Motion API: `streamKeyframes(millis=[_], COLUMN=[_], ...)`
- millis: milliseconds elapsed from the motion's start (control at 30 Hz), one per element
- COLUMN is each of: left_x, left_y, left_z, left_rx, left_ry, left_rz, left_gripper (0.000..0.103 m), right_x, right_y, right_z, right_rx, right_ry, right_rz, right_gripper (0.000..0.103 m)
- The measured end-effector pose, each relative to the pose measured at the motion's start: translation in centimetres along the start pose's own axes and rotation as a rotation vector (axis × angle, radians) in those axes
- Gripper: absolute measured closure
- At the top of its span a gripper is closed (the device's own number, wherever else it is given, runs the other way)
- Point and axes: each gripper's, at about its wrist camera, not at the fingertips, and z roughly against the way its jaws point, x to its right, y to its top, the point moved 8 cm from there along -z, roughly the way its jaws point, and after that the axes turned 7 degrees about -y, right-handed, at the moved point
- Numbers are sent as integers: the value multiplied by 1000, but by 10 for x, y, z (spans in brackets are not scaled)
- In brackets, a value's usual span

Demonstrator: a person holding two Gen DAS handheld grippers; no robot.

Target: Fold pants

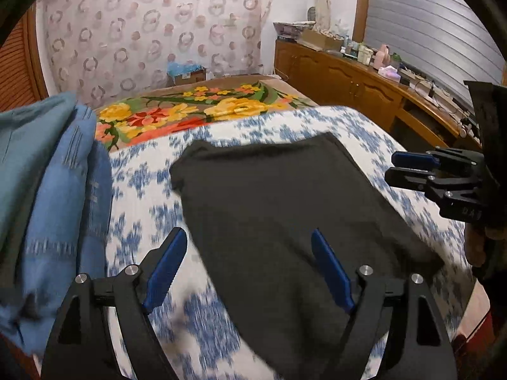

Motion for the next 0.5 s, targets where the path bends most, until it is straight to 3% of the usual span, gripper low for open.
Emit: streamKeyframes(millis=[267,500], left_x=[14,36], left_y=[-44,-71], left_z=[29,43], left_rx=[1,-3], left_ry=[-29,-84], left_rz=[-3,-12], left_gripper=[22,44], right_x=[-13,-14], right_y=[-40,-63], right_z=[23,44], right_rx=[-28,-29], right_ry=[2,3], right_rz=[7,-38], right_gripper=[60,59])
